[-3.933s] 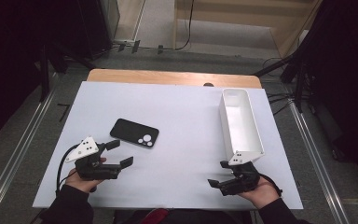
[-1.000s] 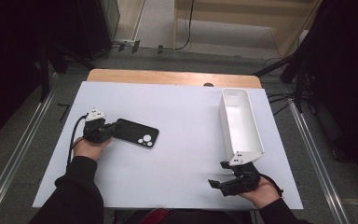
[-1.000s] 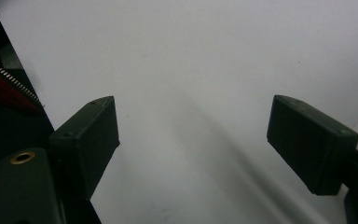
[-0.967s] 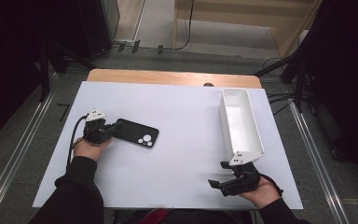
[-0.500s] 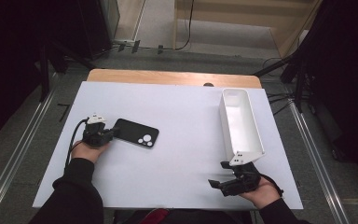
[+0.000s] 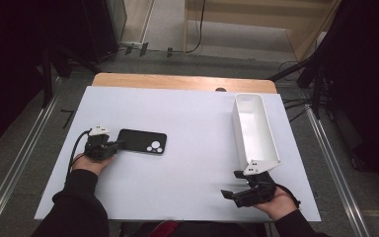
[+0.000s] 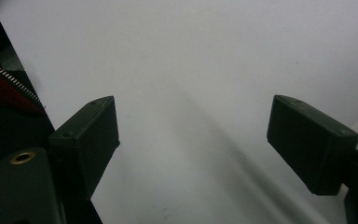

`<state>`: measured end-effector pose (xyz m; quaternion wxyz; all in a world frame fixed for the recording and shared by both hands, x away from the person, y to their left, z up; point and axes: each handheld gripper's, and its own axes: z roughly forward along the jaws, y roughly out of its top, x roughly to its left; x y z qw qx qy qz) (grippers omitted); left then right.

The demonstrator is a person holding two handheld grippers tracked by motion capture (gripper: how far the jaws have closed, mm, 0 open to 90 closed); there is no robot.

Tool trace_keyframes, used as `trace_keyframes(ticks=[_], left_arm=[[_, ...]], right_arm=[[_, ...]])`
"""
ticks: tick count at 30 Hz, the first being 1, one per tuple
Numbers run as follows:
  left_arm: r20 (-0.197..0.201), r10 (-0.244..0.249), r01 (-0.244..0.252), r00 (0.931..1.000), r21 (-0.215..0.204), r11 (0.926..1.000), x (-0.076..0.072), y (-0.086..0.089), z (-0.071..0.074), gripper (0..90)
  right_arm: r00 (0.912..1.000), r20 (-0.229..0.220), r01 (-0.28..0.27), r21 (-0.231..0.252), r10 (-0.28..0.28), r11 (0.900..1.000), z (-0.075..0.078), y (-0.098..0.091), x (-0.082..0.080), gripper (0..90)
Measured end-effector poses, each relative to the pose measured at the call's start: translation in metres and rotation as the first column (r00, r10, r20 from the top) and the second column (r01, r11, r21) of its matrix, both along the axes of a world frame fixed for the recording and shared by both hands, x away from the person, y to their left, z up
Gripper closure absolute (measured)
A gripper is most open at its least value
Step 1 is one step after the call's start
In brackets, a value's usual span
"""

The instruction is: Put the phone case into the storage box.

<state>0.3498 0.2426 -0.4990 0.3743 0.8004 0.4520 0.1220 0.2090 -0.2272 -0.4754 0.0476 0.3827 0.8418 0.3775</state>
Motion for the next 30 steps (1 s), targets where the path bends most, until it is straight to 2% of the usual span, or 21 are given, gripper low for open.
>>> trace_keyframes(ticks=[3,4,5,10,13,15,23,25,27,30], left_arm=[[-0.001,-0.013,0.013,0.9999,-0.001,0.9999,-0.002,0.0,0.0,89.7],[-0.01,-0.04,0.039,0.9992,-0.005,0.9992,-0.004,0.001,0.0,89.7],[-0.012,-0.037,0.037,0.9992,-0.017,0.9992,-0.006,0.001,0.0,89.7],[-0.021,-0.062,0.062,0.9978,-0.02,0.9979,-0.011,0.001,0.0,89.7],[-0.028,-0.091,0.09,0.9955,-0.017,0.9958,-0.016,-0.001,0.0,89.7],[-0.039,-0.113,0.112,0.9928,-0.031,0.9933,-0.018,-0.002,0.0,89.7],[-0.061,-0.144,0.141,0.9877,-0.053,0.9886,-0.023,-0.006,0.0,89.7],[-0.07,-0.161,0.158,0.9844,-0.056,0.9859,-0.023,-0.007,0.0,89.7],[-0.08,-0.166,0.16,0.9829,-0.071,0.9845,-0.023,-0.008,-0.001,89.7],[-0.082,-0.166,0.16,0.9827,-0.073,0.9844,-0.023,-0.008,0.0,89.7]], right_arm=[[1.0,-0.001,-0.002,0.0,0.002,1.0,0.0,0.0,0.0,15.4],[1.0,0.0,-0.001,0.001,0.001,1.0,0.0,0.0,0.0,15.3],[1.0,0.0,0.0,0.002,0.0,1.0,0.0,0.0,0.0,15.3],[1.0,-0.006,-0.001,0.0,0.001,1.0,0.0,0.001,0.0,15.3],[1.0,-0.006,-0.001,0.002,0.001,1.0,0.0,0.001,0.0,15.3],[1.0,-0.006,0.001,0.0,-0.001,1.0,0.0,0.001,0.0,15.3],[1.0,-0.005,-0.001,-0.003,0.001,1.0,0.0,0.002,0.0,15.4],[1.0,-0.005,0.0,-0.004,0.0,1.0,0.0,0.002,0.0,15.3],[1.0,-0.005,-0.002,-0.004,0.002,1.0,0.0,0.002,0.0,15.3],[1.0,-0.005,-0.003,-0.005,0.003,1.0,0.0,0.002,0.0,15.3]])
